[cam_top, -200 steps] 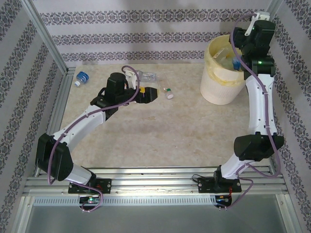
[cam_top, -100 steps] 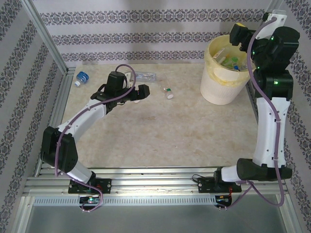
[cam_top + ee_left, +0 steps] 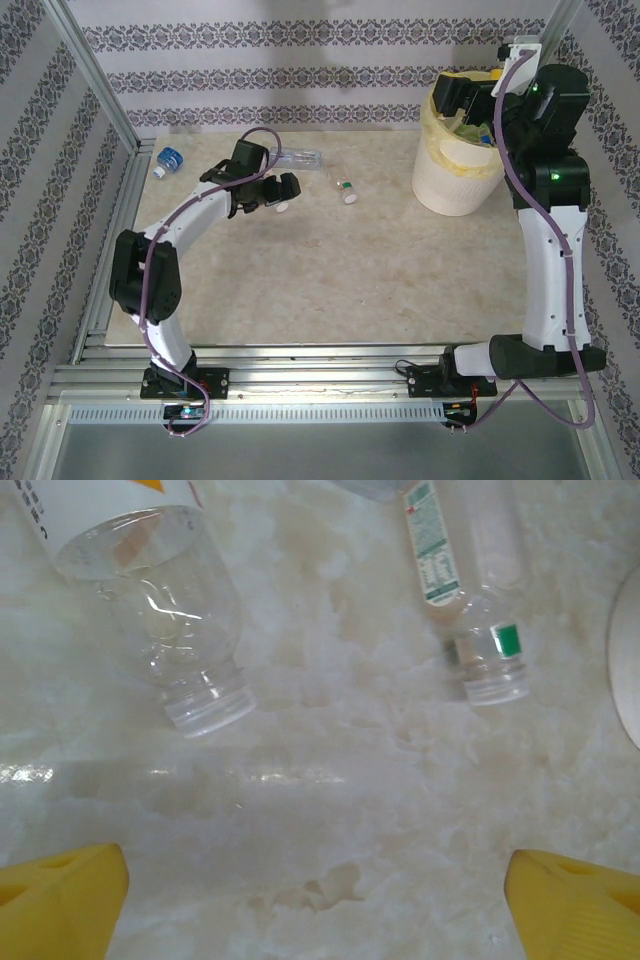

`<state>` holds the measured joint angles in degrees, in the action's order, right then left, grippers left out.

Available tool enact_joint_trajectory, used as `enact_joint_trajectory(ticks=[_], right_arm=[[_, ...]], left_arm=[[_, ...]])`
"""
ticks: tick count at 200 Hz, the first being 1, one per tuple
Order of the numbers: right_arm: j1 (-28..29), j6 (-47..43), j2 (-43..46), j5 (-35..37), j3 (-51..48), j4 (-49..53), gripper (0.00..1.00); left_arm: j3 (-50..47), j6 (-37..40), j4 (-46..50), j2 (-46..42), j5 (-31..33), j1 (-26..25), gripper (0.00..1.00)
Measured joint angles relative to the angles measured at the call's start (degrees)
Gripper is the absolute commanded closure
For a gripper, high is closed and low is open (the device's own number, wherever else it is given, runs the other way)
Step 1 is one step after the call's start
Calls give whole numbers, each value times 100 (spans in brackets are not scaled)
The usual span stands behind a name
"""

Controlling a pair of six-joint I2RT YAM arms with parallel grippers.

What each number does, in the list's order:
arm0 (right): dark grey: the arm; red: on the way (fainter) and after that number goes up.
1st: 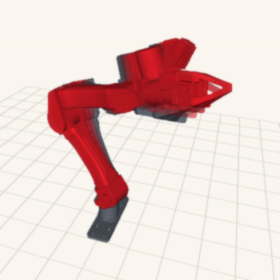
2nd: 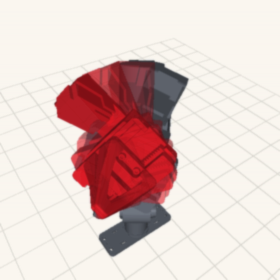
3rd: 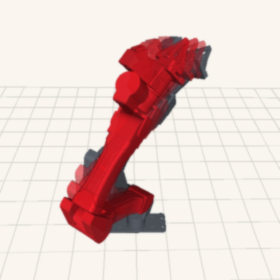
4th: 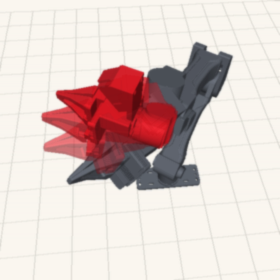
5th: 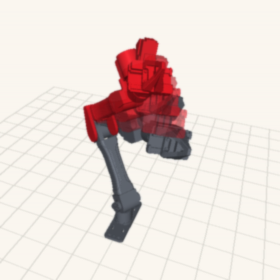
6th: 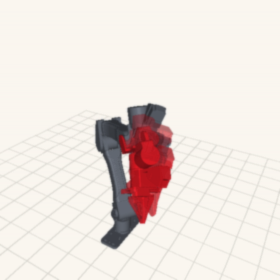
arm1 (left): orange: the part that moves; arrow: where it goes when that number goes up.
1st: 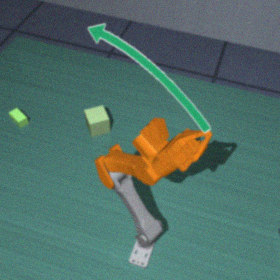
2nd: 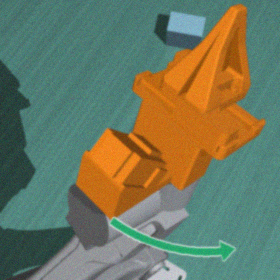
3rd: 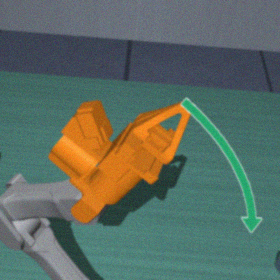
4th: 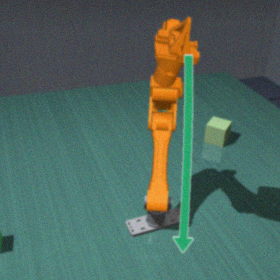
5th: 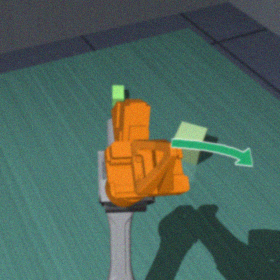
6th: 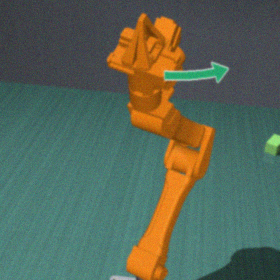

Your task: Throw the plastic bottles in the bin

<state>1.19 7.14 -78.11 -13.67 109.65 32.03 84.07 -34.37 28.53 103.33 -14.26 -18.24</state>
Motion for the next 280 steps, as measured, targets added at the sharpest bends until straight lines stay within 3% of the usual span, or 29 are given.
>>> enact_joint_trajectory(ticks=[74,203,280], right_arm=[[321,-162,271,-42,-111,251,2],[546,-284,428,-35,-520,304,2],[584,-304,575,-33,-610,315,2]], left_arm=[[809,-42,944,966,343,42,12],[1945,-31,1351,2315,728,74,18],[2433,138,1480,2778,745,138,39]])
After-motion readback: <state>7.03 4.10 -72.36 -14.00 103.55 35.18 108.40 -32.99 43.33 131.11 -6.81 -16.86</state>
